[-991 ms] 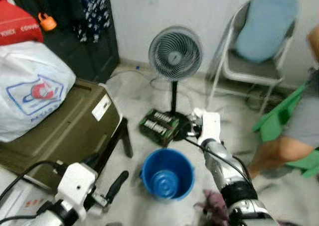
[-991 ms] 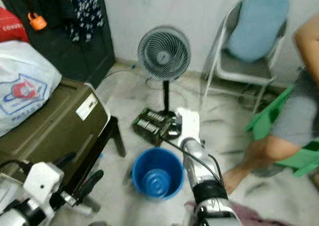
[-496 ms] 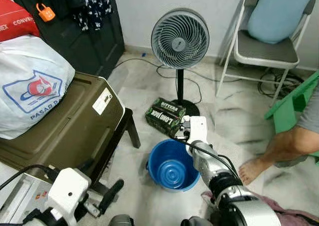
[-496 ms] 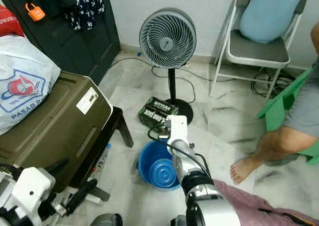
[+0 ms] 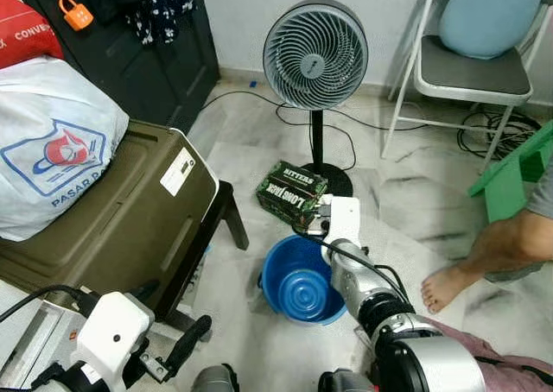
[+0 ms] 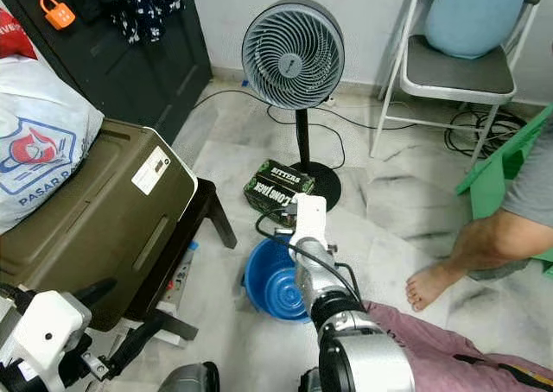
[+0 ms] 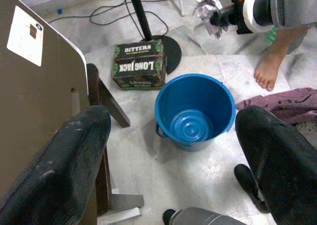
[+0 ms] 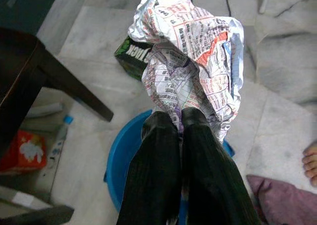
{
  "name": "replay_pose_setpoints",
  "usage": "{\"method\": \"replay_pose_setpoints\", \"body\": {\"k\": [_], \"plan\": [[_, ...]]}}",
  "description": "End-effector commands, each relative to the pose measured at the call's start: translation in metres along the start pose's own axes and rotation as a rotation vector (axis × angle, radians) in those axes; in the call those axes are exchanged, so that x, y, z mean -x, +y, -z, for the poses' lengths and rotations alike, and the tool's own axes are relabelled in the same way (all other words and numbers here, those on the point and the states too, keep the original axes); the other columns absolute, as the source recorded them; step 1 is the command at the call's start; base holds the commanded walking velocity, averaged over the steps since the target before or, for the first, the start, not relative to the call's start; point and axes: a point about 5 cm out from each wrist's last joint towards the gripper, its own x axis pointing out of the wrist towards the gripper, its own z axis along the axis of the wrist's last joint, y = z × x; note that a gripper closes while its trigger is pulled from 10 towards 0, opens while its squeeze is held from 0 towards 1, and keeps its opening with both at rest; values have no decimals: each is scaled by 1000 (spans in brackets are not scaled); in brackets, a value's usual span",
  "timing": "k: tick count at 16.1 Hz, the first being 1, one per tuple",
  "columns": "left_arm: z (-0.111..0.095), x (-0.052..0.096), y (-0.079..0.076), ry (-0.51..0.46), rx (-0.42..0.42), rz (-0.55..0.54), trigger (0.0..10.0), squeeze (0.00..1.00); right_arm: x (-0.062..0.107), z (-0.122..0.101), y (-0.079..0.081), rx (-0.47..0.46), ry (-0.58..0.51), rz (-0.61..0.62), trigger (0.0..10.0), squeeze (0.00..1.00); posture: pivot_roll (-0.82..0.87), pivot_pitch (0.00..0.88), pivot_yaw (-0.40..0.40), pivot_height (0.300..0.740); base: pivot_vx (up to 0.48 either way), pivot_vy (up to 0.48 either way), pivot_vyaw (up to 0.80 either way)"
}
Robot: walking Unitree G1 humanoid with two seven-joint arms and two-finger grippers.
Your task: Clean up the room
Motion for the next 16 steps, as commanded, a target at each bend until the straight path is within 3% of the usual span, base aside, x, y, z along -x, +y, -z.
{"method": "replay_pose_setpoints", "body": {"k": [1, 2, 3, 4, 12, 16], "plan": [[-2, 2, -2, 4, -3, 10, 10000, 0, 0, 0, 2, 9, 1, 2, 10000, 0, 236, 229, 91, 740, 0, 0, 0], [-2, 2, -2, 4, -3, 10, 10000, 0, 0, 0, 1, 5, 3, 4, 10000, 0, 236, 231, 91, 740, 0, 0, 0], [-2, 1, -2, 5, -1, 10, 10000, 0, -1, 0, 0, -3, 7, 5, 10000, 231, 238, 234, 91, 740, 0, 0, 0], [-2, 2, -2, 7, 0, 10, 10000, 0, -1, 0, -1, -7, 8, 11, 10000, 1000, 237, 235, 89, 740, 0, 0, 0], [-2, -2, -2, 3, 5, 5, 10000, 0, -2, -5, -5, -14, -19, 22, 10000, 1000, 227, 235, 82, 740, 0, 0, 0], [-4, -17, 4, -51, 0, -36, 10000, 0, -1, -14, 1, -54, -72, -77, 10000, 1000, 180, 194, 55, 740, 0, 0, 0]]}}
